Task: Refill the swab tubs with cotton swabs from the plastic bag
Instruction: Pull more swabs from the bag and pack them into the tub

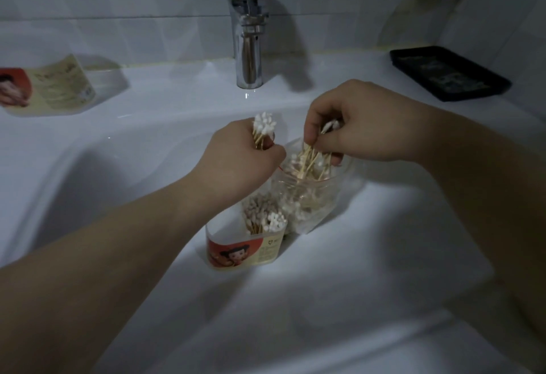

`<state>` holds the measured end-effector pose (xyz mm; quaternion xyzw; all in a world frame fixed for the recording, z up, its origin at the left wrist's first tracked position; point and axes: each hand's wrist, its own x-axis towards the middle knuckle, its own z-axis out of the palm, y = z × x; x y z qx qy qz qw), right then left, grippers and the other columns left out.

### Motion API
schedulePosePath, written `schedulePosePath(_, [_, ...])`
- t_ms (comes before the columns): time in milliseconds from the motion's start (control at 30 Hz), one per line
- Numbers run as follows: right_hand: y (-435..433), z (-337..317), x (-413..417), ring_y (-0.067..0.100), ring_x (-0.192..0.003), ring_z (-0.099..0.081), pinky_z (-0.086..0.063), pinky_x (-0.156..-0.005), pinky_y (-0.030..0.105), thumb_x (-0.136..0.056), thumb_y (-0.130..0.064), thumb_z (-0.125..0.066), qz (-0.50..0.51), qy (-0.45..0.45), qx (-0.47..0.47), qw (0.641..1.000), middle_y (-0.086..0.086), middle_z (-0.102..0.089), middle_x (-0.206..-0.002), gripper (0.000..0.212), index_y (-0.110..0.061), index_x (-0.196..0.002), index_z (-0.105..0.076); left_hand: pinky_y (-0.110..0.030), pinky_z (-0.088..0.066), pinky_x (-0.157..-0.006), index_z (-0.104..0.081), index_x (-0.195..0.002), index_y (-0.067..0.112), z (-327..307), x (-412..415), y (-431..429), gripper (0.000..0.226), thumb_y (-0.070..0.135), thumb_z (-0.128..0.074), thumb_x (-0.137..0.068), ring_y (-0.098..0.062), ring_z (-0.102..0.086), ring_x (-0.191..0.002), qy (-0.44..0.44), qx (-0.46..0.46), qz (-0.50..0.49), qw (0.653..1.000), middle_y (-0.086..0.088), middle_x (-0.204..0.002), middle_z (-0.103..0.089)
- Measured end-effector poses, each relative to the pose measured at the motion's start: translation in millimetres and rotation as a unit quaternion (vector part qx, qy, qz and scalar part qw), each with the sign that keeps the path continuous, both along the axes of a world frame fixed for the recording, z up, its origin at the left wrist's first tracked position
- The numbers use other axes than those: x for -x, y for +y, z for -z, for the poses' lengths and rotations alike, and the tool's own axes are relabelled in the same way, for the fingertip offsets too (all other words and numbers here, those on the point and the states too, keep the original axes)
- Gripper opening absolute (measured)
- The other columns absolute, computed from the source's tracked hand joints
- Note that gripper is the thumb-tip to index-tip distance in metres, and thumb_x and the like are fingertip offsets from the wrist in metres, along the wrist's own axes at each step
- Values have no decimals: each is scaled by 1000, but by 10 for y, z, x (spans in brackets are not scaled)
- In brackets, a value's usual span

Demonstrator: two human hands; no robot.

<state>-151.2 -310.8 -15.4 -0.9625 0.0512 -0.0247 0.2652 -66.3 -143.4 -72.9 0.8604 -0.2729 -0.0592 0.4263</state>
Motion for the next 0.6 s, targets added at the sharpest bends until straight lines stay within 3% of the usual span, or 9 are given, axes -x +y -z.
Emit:
schedulePosePath(100, [0, 7, -1, 11, -60, -73, -61, -71, 33, -86, -2, -68, 9, -6, -21, 1000, -8, -71, -76, 24, -26, -85, -69, -48, -57, -75, -61, -83, 6, -18, 9, 4, 14, 19, -64, -85, -29, -68, -73, -21, 3, 2, 1000, -10, -76, -68])
schedulePosePath(200, [10, 34, -15, 10, -60, -73, -56, -64, 24, -90, -2, -65, -3, 19, -22, 1000, 0, -71, -92, 35, -34, -101, -71, -47, -57, -73, -64, -82, 9, -17, 15, 5, 8, 17, -65, -83, -27, -66, -72, -31, 10, -5, 999, -7, -73, -67])
schedulePosePath(300, [39, 39, -20, 7, -61, -73, -54, -66, 22, -90, -3, -62, -8, 40, -5, 999, -3, -76, -90, 36, -35, -97, -76, -32, -49, -65, -63, -79, 8, 12, -2, -9, 9, 16, -65, -82, -15, -61, -68, -67, 11, -12, 998, -3, -71, -63])
schedulePosePath(367, [52, 19, -15, 5, -62, -73, -53, -66, 18, -88, -3, -61, -4, 42, -7, 999, -5, -76, -74, 34, -32, -88, -78, -17, -40, -57, -53, -66, 20, -13, 15, -17, 20, 21, -63, -83, -8, -56, -66, -133, 58, -14, 989, 4, -69, -56])
schedulePosePath(400, [62, 10, -12, 5, -62, -73, -53, -65, 16, -88, -3, -61, -4, 42, -13, 999, -7, -75, -71, 33, -31, -86, -78, -13, -38, -60, -46, -62, 28, -42, 39, -17, 28, 23, -63, -84, -5, -55, -66, -172, 92, -5, 981, 7, -69, -53])
schedulePosePath(433, [68, 2, -10, 5, -63, -73, -54, -65, 16, -87, -2, -60, -5, 42, -19, 999, -8, -75, -71, 33, -30, -86, -78, -13, -41, -65, -40, -61, 35, -73, 67, -16, 35, 24, -63, -85, -4, -56, -67, -196, 124, 13, 973, 8, -70, -53])
schedulePosePath(500, [78, -1, -12, 6, -62, -73, -55, -66, 20, -85, -1, -59, -4, 37, -20, 999, -6, -75, -69, 33, -28, -86, -78, -30, -50, -68, -41, -58, 38, -90, 111, -9, 40, 26, -64, -87, -11, -64, -70, -183, 155, 54, 969, 3, -70, -59])
schedulePosePath(567, [79, 1, -11, 7, -60, -73, -54, -63, 19, -83, -2, -60, 6, 19, -20, 1000, -5, -73, -62, 30, -27, -83, -77, -40, -52, -66, -46, -58, 34, -45, 116, -24, 33, 33, -64, -87, -16, -66, -70, -158, 121, 73, 977, -1, -69, -63])
schedulePosePath(600, [77, -3, -13, 8, -58, -72, -52, -61, 17, -83, -3, -61, 13, 7, -28, 1000, -5, -72, -60, 29, -28, -81, -76, -38, -50, -66, -51, -61, 28, -5, 96, -31, 29, 36, -64, -85, -14, -64, -69, -150, 83, 74, 982, -1, -68, -63])
